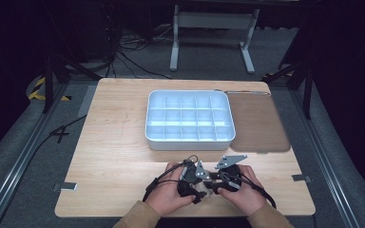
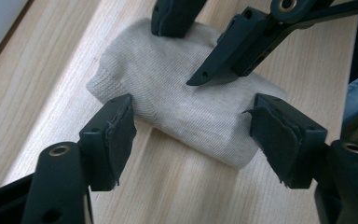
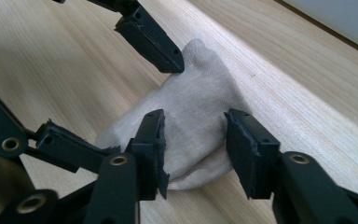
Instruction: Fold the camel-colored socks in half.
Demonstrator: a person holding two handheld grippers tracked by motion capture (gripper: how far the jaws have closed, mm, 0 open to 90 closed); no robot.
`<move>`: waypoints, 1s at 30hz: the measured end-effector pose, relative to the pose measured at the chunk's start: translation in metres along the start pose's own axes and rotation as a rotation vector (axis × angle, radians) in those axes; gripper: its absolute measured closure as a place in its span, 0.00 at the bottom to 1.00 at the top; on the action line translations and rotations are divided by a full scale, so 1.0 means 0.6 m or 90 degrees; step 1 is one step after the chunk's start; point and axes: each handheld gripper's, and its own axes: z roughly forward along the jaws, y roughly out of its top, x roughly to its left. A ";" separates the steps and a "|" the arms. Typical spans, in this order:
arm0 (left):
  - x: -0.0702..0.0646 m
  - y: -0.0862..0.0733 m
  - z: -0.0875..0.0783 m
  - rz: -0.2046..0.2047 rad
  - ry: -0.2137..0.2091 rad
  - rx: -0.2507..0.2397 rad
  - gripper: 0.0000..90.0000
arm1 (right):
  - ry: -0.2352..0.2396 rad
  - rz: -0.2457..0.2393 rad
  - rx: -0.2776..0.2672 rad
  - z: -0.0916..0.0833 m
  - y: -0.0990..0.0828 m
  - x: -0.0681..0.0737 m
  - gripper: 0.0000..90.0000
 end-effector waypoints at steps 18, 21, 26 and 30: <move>-0.001 -0.007 0.000 -0.012 -0.003 0.005 0.34 | 0.058 0.089 0.014 0.019 -0.006 -0.030 0.50; -0.002 -0.009 0.000 -0.012 0.000 0.001 0.34 | 0.083 0.096 0.015 0.020 -0.006 -0.033 0.57; -0.003 -0.010 -0.001 -0.019 -0.001 0.001 0.34 | 0.107 0.112 0.018 0.020 -0.007 -0.034 0.68; 0.000 -0.011 -0.004 -0.019 -0.004 0.000 0.35 | 0.113 0.101 0.019 0.017 -0.004 -0.030 0.78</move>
